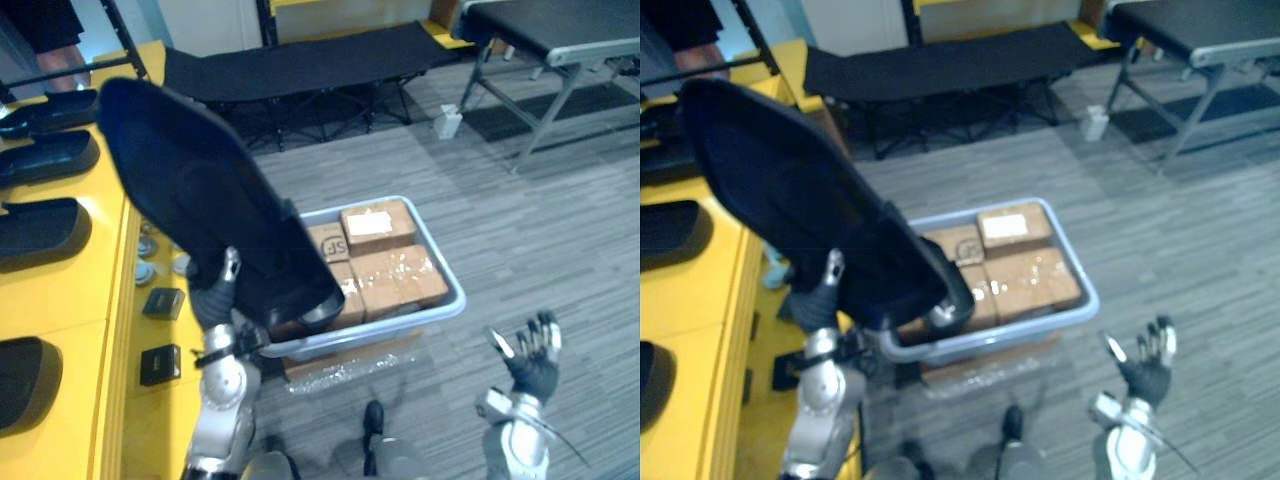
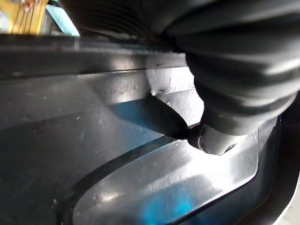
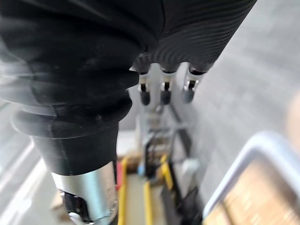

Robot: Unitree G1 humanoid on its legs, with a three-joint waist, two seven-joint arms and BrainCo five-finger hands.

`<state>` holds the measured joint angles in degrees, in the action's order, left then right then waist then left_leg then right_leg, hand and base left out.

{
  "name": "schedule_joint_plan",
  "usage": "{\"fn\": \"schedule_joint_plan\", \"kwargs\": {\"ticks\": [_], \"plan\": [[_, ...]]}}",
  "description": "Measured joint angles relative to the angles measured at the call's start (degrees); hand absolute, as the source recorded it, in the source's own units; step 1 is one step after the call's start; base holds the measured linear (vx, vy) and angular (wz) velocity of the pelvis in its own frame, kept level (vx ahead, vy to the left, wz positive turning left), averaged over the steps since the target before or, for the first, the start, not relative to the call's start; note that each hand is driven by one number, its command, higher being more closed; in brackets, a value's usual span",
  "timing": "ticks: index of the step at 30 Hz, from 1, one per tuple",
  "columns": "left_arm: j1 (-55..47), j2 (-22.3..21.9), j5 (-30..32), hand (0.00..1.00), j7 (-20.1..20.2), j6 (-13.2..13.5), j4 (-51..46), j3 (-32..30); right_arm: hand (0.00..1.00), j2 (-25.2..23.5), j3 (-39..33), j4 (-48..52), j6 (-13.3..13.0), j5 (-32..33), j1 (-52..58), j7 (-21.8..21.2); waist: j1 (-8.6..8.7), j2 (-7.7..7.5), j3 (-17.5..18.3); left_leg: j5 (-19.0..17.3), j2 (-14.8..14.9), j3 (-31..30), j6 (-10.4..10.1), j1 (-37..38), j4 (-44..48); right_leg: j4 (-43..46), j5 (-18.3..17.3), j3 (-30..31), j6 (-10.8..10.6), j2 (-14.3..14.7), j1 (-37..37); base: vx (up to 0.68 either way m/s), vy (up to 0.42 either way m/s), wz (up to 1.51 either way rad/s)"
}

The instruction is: Walk over and take plastic housings, then place them on the shelf

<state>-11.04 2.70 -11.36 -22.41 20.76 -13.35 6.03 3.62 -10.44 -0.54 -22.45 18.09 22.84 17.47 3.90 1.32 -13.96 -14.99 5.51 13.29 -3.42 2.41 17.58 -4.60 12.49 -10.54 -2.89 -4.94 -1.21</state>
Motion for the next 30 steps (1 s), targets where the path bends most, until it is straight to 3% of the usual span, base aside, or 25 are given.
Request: {"fn": "schedule_joint_plan", "kwargs": {"ticks": [3,6,8,13,15,17,21,24,30], "plan": [[-2.7,-0.9,-0.1,1.00,1.1,0.5,0.0,-1.5,0.00,-0.6,-0.4,0.0,-0.4,0.2,0.8,-1.6,-0.11,-0.15,0.0,-0.1,0.0,0.2,-0.1,0.5,0.1,0.0,0.0,0.3,0.0,0.1,0.2,-0.03,0.016,-0.05],[-3.6,-0.9,0.1,1.00,1.1,0.5,-0.2,-1.7,0.00,-0.7,-0.4,0.0,-2.5,0.3,0.3,-4.1,-0.54,-0.31,0.2,-0.6,0.0,0.9,0.2,0.6,0.2,-0.5,-0.3,0.9,0.1,0.1,0.1,-0.07,0.029,-0.10],[-3.6,-0.8,1.2,1.00,-1.2,0.5,-1.9,-3.5,0.00,-0.7,-0.1,0.3,-3.9,0.4,-1.3,-7.6,-0.95,-0.34,0.4,-0.9,-0.1,0.9,0.4,0.5,0.2,-0.5,-0.3,0.9,0.1,-0.1,0.1,-0.06,0.026,-0.03],[-3.9,-0.9,5.6,1.00,-8.8,0.3,-9.3,-11.1,0.00,1.4,6.8,3.9,-4.3,1.5,-5.0,-11.8,-2.31,-0.01,0.6,0.5,-1.3,-3.8,0.4,-0.6,-0.7,0.0,-0.7,-3.5,-0.3,-1.2,1.3,0.01,0.005,0.46],[-4.7,-1.1,7.6,1.00,-12.0,-0.3,-12.1,-15.4,0.00,2.5,13.4,3.9,-4.3,1.2,-10.6,-12.5,-4.68,0.16,0.7,1.5,-2.2,-6.7,0.5,-0.5,-1.5,0.0,-0.7,-6.3,-0.3,-1.9,2.6,0.03,0.006,0.78],[-6.2,-1.6,8.3,1.00,-14.4,-0.8,-15.0,-20.4,0.00,3.0,19.8,3.7,-4.3,-0.5,-18.5,-12.3,-8.36,0.16,0.8,2.5,-3.3,-9.6,0.8,-0.7,-2.4,-0.2,-0.8,-9.0,-0.5,-2.5,3.4,0.02,-0.013,0.65],[-9.8,-4.9,10.4,1.00,-16.5,-0.8,-17.6,-27.5,0.00,2.6,26.2,1.1,-3.7,-2.3,-27.6,-11.1,-13.61,-0.20,1.0,3.8,-5.3,-14.1,1.6,-0.7,-3.7,-0.6,-1.5,-13.8,-1.5,-4.4,5.6,0.00,0.038,0.64],[-11.4,-6.2,12.5,1.00,-17.6,-0.7,-18.9,-32.1,0.00,0.9,28.8,-0.4,-2.8,-3.1,-30.9,-11.1,-16.15,-1.16,1.6,4.2,-6.4,-17.0,2.1,-0.8,-4.4,-0.6,-2.4,-17.3,-1.9,-5.6,7.2,0.01,0.036,0.59],[-12.9,-8.3,12.3,1.00,-15.6,0.7,-21.6,-35.3,0.00,-1.0,33.7,-0.8,0.4,-2.6,-31.5,-13.5,-17.70,-3.27,3.2,4.9,-7.6,-20.8,2.4,-1.0,-4.8,-0.1,-3.3,-21.5,-2.1,-6.5,9.2,0.05,0.025,0.40]]}}
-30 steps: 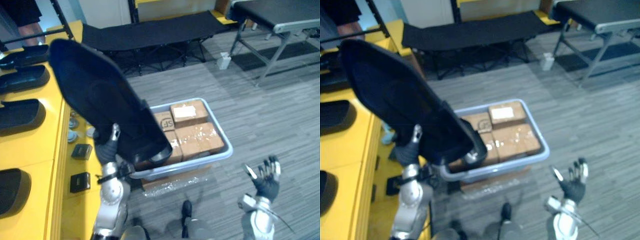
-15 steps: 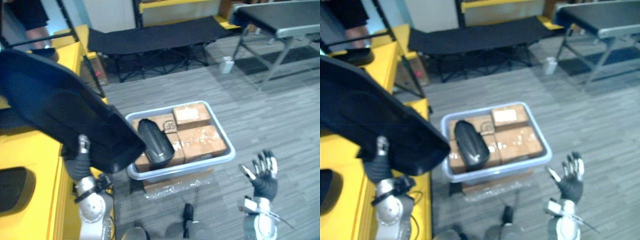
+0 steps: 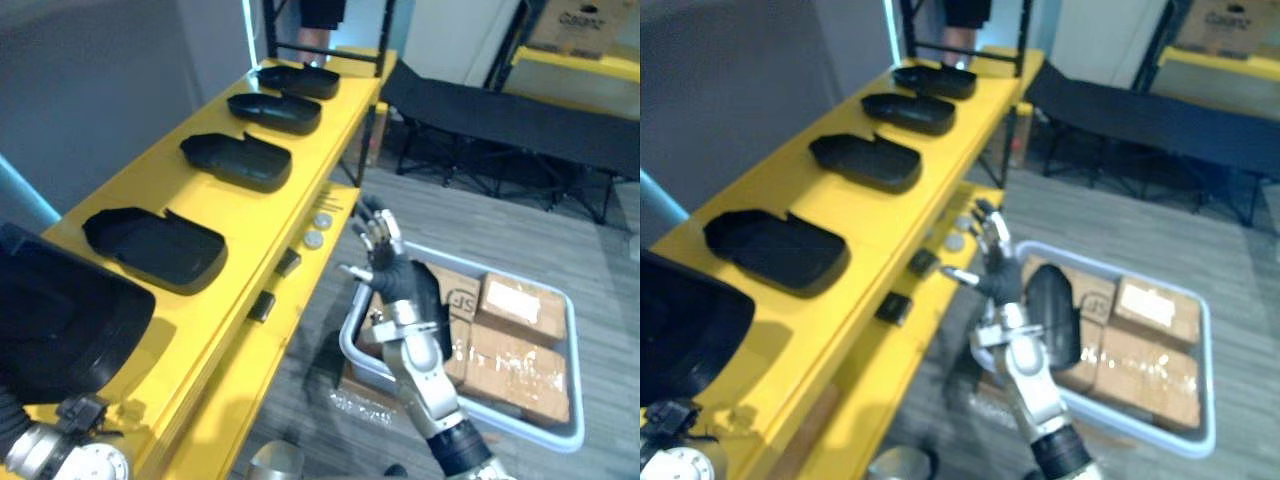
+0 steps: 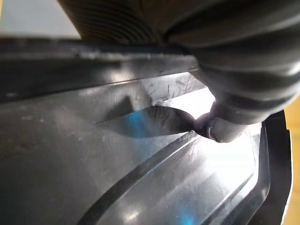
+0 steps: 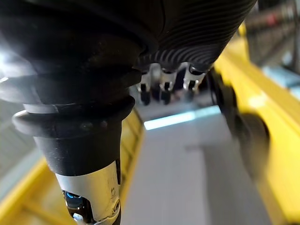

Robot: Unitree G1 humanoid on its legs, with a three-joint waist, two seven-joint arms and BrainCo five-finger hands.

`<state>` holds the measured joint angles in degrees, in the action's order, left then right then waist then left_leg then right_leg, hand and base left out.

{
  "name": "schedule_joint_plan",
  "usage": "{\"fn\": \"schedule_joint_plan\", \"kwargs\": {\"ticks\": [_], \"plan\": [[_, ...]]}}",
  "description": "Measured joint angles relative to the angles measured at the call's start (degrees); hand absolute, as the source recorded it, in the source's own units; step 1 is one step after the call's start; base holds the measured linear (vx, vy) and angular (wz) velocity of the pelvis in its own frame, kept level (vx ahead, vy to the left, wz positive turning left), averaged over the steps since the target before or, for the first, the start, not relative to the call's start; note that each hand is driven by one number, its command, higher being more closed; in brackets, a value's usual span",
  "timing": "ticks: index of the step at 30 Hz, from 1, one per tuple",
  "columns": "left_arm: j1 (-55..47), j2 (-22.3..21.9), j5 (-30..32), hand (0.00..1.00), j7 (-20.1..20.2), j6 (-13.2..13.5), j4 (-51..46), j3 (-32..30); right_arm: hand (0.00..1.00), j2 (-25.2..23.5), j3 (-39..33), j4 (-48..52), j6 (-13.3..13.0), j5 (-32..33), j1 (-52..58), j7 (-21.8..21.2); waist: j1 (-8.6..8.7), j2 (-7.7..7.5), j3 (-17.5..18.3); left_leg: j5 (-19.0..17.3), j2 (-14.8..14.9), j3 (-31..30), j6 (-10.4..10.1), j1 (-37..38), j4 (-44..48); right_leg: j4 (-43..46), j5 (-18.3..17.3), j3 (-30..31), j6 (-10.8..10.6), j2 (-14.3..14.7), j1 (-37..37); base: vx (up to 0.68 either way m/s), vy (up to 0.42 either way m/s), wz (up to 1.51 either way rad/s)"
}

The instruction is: Walk over and take plastic housings, then place them on the shelf

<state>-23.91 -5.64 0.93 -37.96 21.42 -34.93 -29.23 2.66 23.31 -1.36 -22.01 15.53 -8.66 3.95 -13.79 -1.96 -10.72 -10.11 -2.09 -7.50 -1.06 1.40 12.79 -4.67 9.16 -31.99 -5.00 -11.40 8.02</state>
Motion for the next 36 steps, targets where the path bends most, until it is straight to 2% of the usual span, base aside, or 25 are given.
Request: {"fn": "schedule_joint_plan", "kwargs": {"ticks": [4,8,12,16,19,22,27,29,36], "plan": [[-0.7,-0.3,-0.7,1.00,4.8,2.2,-0.9,0.1,0.00,0.6,0.3,-2.0,0.8,-0.6,0.1,-0.2,-0.17,-0.33,0.3,-0.1,-0.4,-0.5,0.0,0.5,-0.2,0.0,-0.7,-0.5,0.2,-0.4,0.7,0.03,0.035,0.07],[-0.2,0.0,-1.1,1.00,8.3,3.2,-2.3,1.9,0.00,2.3,-3.1,-1.7,0.9,-0.7,2.6,-0.2,1.16,-0.31,0.3,-1.0,-0.2,0.6,0.0,0.2,-0.2,0.0,-1.1,0.9,-0.3,-0.4,0.1,-0.02,0.031,-0.14],[1.4,0.9,-1.1,1.00,9.2,3.3,-2.2,4.4,0.00,4.8,-9.0,-1.3,0.5,-0.7,6.2,-1.7,3.51,-0.15,0.2,-1.0,0.3,1.0,0.1,0.1,0.0,1.4,-1.8,1.7,-0.2,-0.1,-0.6,0.01,0.012,-0.06],[2.9,1.8,-1.0,1.00,7.6,1.6,-0.3,5.7,0.00,7.0,-12.0,-1.2,-0.5,-0.6,6.1,-6.0,4.41,0.61,-0.3,-1.4,1.5,1.3,-0.5,0.6,1.2,4.9,-4.2,2.3,0.1,0.3,-1.4,0.05,0.000,-0.04],[2.4,2.4,-1.3,1.00,6.4,-0.5,2.8,5.6,0.00,7.0,-12.4,-1.1,-0.8,-0.5,5.9,-8.5,4.34,0.97,-0.5,-1.6,2.1,-0.9,-1.2,0.6,2.0,9.4,-7.7,1.6,0.4,0.4,-1.9,0.03,-0.062,0.28],[1.3,2.3,-5.2,1.00,7.4,-1.2,4.7,5.6,0.00,6.8,-12.5,1.0,-0.8,-0.6,6.3,-8.8,4.04,1.24,-1.6,-1.6,2.6,-3.4,-1.8,0.8,2.7,11.6,-10.4,-1.6,0.4,0.6,0.1,-0.01,-0.084,0.63],[-2.7,0.9,-7.4,1.00,9.8,0.2,4.7,5.3,0.00,6.8,-12.6,1.3,-0.8,-0.7,8.4,-7.5,2.86,1.24,-1.6,-1.2,2.4,-6.3,-2.2,0.4,1.6,14.4,-13.9,-4.2,-0.7,0.1,1.0,-0.03,-0.048,0.49],[-3.3,0.6,-7.4,1.00,9.7,1.9,4.7,5.3,0.00,6.8,-12.6,1.3,-1.6,-0.8,8.5,-7.3,1.85,1.31,-1.7,-1.0,1.8,-6.5,-2.0,0.4,1.7,16.0,-14.6,-4.3,-0.8,-0.8,1.0,0.00,0.013,0.21],[-3.0,0.7,-7.9,1.00,10.2,2.3,4.6,5.8,0.00,6.7,-11.1,0.9,-4.3,-0.7,6.7,-6.4,1.86,1.34,-1.7,-0.7,0.5,-7.6,-2.1,0.5,1.8,18.1,-15.7,-3.8,-0.2,-2.2,1.0,0.00,0.023,0.13]]}}
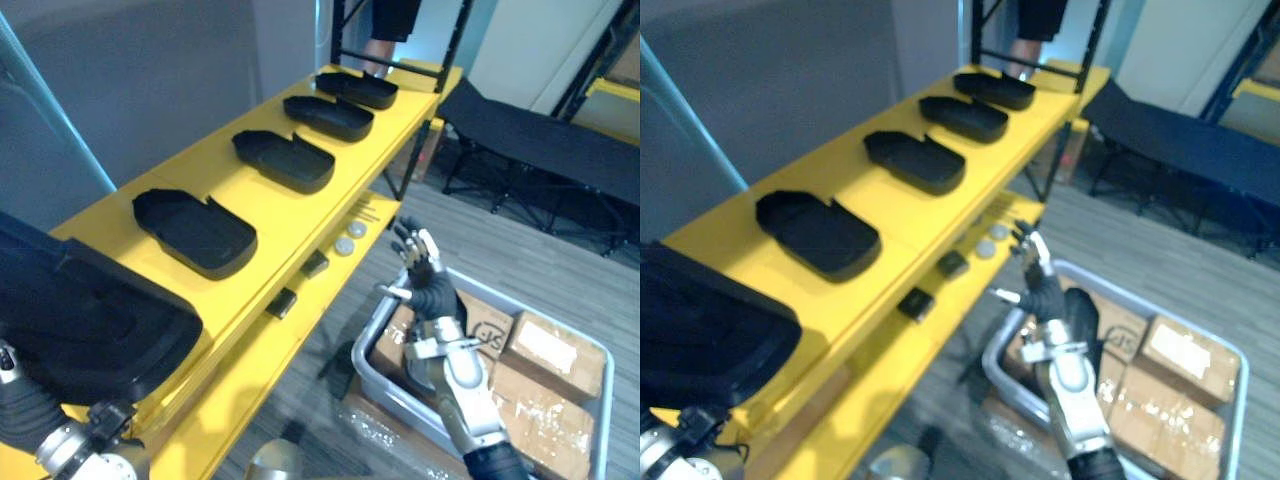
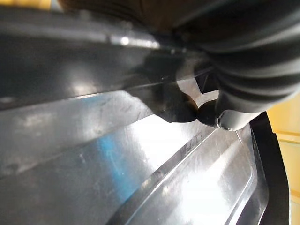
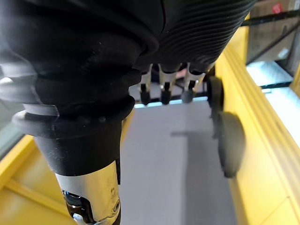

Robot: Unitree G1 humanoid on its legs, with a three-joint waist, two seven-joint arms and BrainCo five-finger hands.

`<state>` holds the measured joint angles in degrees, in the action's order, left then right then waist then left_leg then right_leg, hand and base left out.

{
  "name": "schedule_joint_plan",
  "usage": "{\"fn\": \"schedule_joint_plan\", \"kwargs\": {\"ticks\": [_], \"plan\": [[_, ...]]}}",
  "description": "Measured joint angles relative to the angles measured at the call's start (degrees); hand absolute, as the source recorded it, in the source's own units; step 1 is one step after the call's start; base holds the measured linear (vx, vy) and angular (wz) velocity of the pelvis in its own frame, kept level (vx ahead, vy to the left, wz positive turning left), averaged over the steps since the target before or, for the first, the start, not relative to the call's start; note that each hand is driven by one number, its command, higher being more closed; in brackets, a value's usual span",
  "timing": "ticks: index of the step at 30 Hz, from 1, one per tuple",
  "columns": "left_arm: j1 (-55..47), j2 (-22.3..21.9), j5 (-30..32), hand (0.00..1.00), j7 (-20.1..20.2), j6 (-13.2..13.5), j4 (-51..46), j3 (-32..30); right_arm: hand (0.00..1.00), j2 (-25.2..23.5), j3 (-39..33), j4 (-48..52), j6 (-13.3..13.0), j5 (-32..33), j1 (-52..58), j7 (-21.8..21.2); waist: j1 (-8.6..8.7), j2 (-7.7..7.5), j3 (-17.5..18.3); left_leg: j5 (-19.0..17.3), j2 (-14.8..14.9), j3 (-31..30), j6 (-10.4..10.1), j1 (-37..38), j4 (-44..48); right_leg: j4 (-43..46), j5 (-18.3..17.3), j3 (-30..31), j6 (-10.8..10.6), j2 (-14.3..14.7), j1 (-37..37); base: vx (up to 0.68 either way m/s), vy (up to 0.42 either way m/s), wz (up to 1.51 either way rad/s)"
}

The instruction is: Walk over and take plastic housings, then place them on the shelf

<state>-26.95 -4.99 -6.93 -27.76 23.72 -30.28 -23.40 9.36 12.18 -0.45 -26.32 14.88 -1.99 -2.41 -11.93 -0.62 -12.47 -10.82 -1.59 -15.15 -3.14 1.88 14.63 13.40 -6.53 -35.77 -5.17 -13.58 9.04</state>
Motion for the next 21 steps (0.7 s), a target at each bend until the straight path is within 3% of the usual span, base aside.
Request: {"fn": "schedule_joint_plan", "kwargs": {"ticks": [7,9,11,15,19,21], "plan": [[0.5,0.5,-1.7,1.00,1.8,0.0,0.0,1.7,0.00,0.0,3.3,0.0,-0.6,0.0,-0.4,-0.4,0.43,-0.02,-0.6,0.5,-1.1,-3.7,-0.4,-0.2,-0.3,3.1,-2.5,2.0,-1.1,-0.4,0.1,-0.02,-0.019,0.29],[3.1,2.4,-1.8,1.00,4.3,0.1,0.2,6.4,0.00,0.1,3.1,0.1,-1.5,-0.2,1.1,-0.7,2.50,-0.90,-0.7,2.4,-3.6,-11.1,-0.7,-1.5,-1.5,5.3,-3.4,14.5,-1.9,-0.1,0.1,0.04,0.023,1.65],[4.5,3.9,-1.8,1.00,7.0,0.6,0.2,7.7,0.00,0.0,3.1,1.5,-1.4,-2.1,2.2,-0.1,3.34,-0.86,-0.8,3.7,-4.1,-14.3,-0.4,-2.4,-3.2,5.6,-3.6,19.3,-1.5,0.6,0.2,0.06,0.036,1.39],[5.5,5.1,-1.9,1.00,9.2,0.6,0.2,9.0,0.00,-0.5,3.7,3.6,-1.4,-4.1,3.1,0.0,3.22,-0.84,-0.8,6.3,-4.4,-14.4,-1.7,-4.1,-3.7,3.9,-4.3,19.3,-1.4,0.5,1.5,0.02,-0.003,0.59],[5.4,5.2,-2.0,1.00,9.3,-0.5,0.2,10.0,0.00,-0.5,3.7,3.6,-3.9,-5.1,2.4,0.2,3.45,-0.71,-1.6,6.4,-4.9,-11.7,-1.9,-5.8,0.2,1.4,-4.4,20.7,-1.2,0.8,2.2,-0.03,0.044,-0.05],[5.2,5.2,-2.0,1.00,9.4,-0.5,0.2,10.8,0.00,-0.8,4.0,3.6,-4.4,-6.5,1.7,1.2,3.41,-0.94,-2.4,6.3,-4.3,-9.3,-2.0,-5.9,0.3,0.0,-5.1,22.3,-0.2,1.0,2.0,-0.14,0.069,-0.45]]}}
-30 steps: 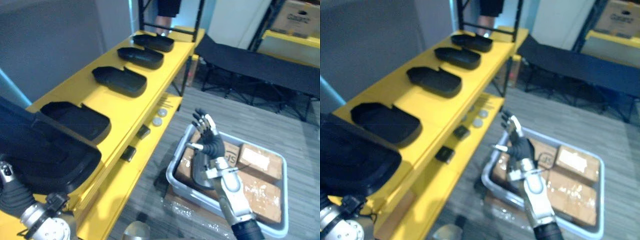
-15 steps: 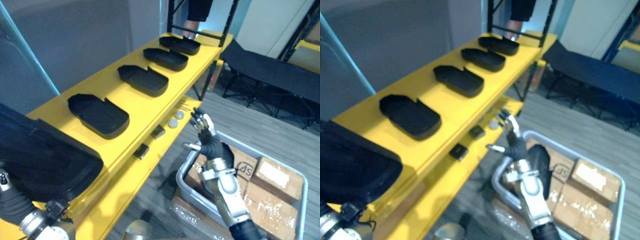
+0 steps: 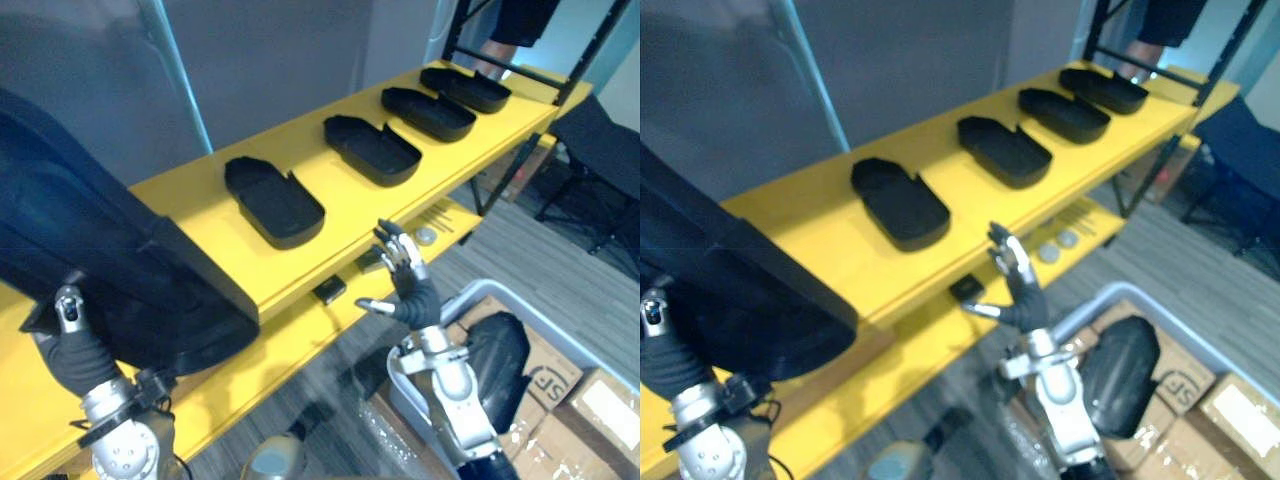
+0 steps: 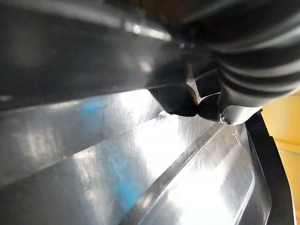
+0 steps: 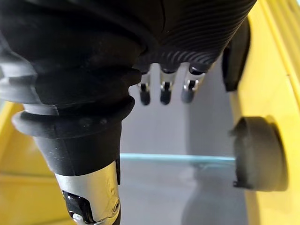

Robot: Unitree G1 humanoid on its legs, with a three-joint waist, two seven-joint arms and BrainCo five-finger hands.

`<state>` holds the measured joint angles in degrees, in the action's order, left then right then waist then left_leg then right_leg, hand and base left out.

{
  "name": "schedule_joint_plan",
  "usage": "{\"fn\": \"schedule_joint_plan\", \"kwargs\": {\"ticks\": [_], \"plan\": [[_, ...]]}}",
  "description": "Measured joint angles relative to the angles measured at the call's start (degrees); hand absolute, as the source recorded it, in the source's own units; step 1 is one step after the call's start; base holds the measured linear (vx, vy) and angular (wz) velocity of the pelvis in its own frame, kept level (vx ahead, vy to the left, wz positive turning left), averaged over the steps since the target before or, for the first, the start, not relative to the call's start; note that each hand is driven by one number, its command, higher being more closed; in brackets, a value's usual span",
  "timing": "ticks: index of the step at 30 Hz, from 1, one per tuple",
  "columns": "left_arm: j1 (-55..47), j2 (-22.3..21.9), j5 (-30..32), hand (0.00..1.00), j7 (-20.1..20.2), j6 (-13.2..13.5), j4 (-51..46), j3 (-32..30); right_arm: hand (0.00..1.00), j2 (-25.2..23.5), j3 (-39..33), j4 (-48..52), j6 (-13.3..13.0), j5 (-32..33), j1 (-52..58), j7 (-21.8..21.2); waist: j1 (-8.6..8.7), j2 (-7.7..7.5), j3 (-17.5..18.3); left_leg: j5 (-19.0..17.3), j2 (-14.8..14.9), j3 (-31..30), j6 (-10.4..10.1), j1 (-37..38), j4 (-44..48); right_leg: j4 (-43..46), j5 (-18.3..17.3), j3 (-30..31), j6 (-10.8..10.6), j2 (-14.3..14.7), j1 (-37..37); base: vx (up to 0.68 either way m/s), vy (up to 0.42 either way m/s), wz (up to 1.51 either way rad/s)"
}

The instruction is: Walk over and take plastic housings, then place them on the shelf

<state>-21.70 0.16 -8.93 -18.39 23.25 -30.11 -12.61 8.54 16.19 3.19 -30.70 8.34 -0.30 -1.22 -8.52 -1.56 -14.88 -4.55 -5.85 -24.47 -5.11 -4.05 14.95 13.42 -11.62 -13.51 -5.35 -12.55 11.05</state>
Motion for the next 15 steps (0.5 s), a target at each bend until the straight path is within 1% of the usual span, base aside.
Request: {"fn": "schedule_joint_plan", "kwargs": {"ticks": [1,2,3,4,5,7,8,9,10,11,12,13,14,15], "plan": [[0.0,0.0,0.1,1.00,0.0,0.0,0.0,0.3,0.00,-0.4,0.3,0.4,-0.2,-0.4,0.0,0.1,0.01,-0.02,-0.4,-0.3,0.3,1.2,0.1,-0.2,0.2,-1.0,-0.8,0.6,0.8,0.2,0.0,-0.23,0.061,-0.59],[-0.3,0.0,0.5,1.00,-0.3,0.0,0.0,0.6,0.00,-0.5,0.7,1.0,-0.5,-1.5,0.2,0.1,0.33,0.41,-1.1,-1.1,1.0,2.9,0.2,-0.2,0.6,-1.5,-1.0,1.8,0.1,0.6,-0.5,-0.17,0.038,-0.49],[-0.4,0.1,0.8,1.00,-0.7,0.0,0.0,0.6,0.00,-0.6,1.0,1.1,-0.5,-2.0,0.4,0.0,0.90,0.31,-1.1,-1.1,1.3,3.4,0.2,-0.4,0.4,-1.6,-1.0,2.1,0.0,0.8,-0.8,-0.22,0.046,-0.29],[-0.5,0.1,1.9,1.00,-1.6,0.0,0.0,0.9,0.00,-0.7,1.2,1.3,-0.7,-2.5,0.7,-0.1,1.89,0.09,-0.9,-1.0,1.9,4.6,0.3,-1.0,0.1,-1.7,-0.9,2.3,0.0,0.9,-1.1,-0.13,0.029,0.02],[-0.4,0.2,3.4,1.00,-3.0,0.0,0.0,1.9,0.00,-0.5,1.4,1.9,-1.6,-2.4,1.0,-0.3,2.75,-0.04,-0.8,-0.9,2.9,6.6,0.3,-0.9,-1.1,-2.9,-0.9,2.4,0.0,0.9,-1.1,-0.14,0.035,0.02],[-0.4,0.5,3.6,1.00,-3.9,-0.1,-0.1,2.2,0.00,-0.5,1.5,3.0,-2.6,-2.4,1.2,-0.8,2.80,0.06,-0.8,-0.6,3.1,7.6,0.6,-1.0,-1.6,-3.4,-0.7,2.5,0.3,0.8,-1.3,-0.03,0.037,-0.06],[-0.4,0.6,4.0,1.00,-5.0,-1.1,-0.3,2.0,0.00,-0.6,1.7,3.4,-3.4,-2.4,1.2,-1.5,2.75,0.08,-0.7,0.0,3.1,7.8,0.5,-1.0,-1.5,-3.6,-0.4,2.4,0.2,0.7,-1.0,0.01,0.043,0.00],[-0.4,0.8,4.6,1.00,-6.0,-2.4,-0.3,1.8,0.00,-0.8,2.0,3.5,-4.0,-2.3,1.2,-2.0,2.65,-0.22,-0.5,0.5,2.8,7.7,0.5,-1.0,-1.4,-3.5,0.0,2.3,-0.1,0.6,-0.7,0.03,0.033,0.11],[-0.4,0.8,4.7,1.00,-6.2,-3.2,-0.3,1.8,0.00,-1.1,2.1,3.5,-4.3,-2.3,1.2,-2.4,2.58,-0.45,-0.3,0.6,2.5,7.4,0.6,-1.0,-1.4,-3.4,0.1,2.1,-0.2,0.5,-0.6,0.07,-0.018,0.38],[-0.5,0.8,4.5,1.00,-6.3,-4.8,-0.3,1.6,0.00,-1.5,2.4,3.5,-4.3,-2.2,1.1,-2.6,2.55,-0.68,-0.2,1.1,2.0,6.0,0.6,-1.1,-1.4,-3.2,0.2,0.4,-0.3,0.3,0.3,0.10,-0.055,0.64],[-0.7,0.8,4.0,1.00,-6.2,-5.9,-0.2,1.4,0.00,-1.7,3.1,3.5,-4.3,-2.3,0.6,-2.5,2.44,-0.85,-0.1,1.7,1.4,4.3,-0.1,-1.2,-1.4,-3.1,0.3,-1.5,-0.6,0.4,1.3,0.09,-0.074,0.74],[-0.9,0.7,3.0,1.00,-6.1,-6.3,-0.2,1.3,0.00,-1.8,3.4,3.4,-4.3,-2.3,0.3,-2.5,2.32,-0.83,-0.1,2.0,1.2,3.4,-0.3,-1.3,-1.5,-3.1,0.2,-2.6,-0.8,0.4,1.7,0.08,-0.099,0.97],[-1.0,0.2,1.6,1.00,-5.7,-7.3,-0.1,1.3,0.00,-1.8,3.8,3.3,-4.2,-2.4,-0.8,-2.4,1.95,-0.57,0.1,2.8,0.7,1.4,-0.7,-1.9,-1.5,-3.3,0.2,-5.8,-0.8,0.8,2.9,0.05,-0.110,0.93],[-0.9,-0.2,0.4,1.00,-5.1,-7.5,0.3,1.3,0.00,-1.8,3.7,3.2,-4.1,-2.5,-1.3,-2.2,1.40,-0.36,0.2,3.3,0.7,0.8,-0.9,-2.3,-1.7,-3.6,0.2,-7.2,-0.8,1.1,3.3,0.04,-0.105,0.87]]}}
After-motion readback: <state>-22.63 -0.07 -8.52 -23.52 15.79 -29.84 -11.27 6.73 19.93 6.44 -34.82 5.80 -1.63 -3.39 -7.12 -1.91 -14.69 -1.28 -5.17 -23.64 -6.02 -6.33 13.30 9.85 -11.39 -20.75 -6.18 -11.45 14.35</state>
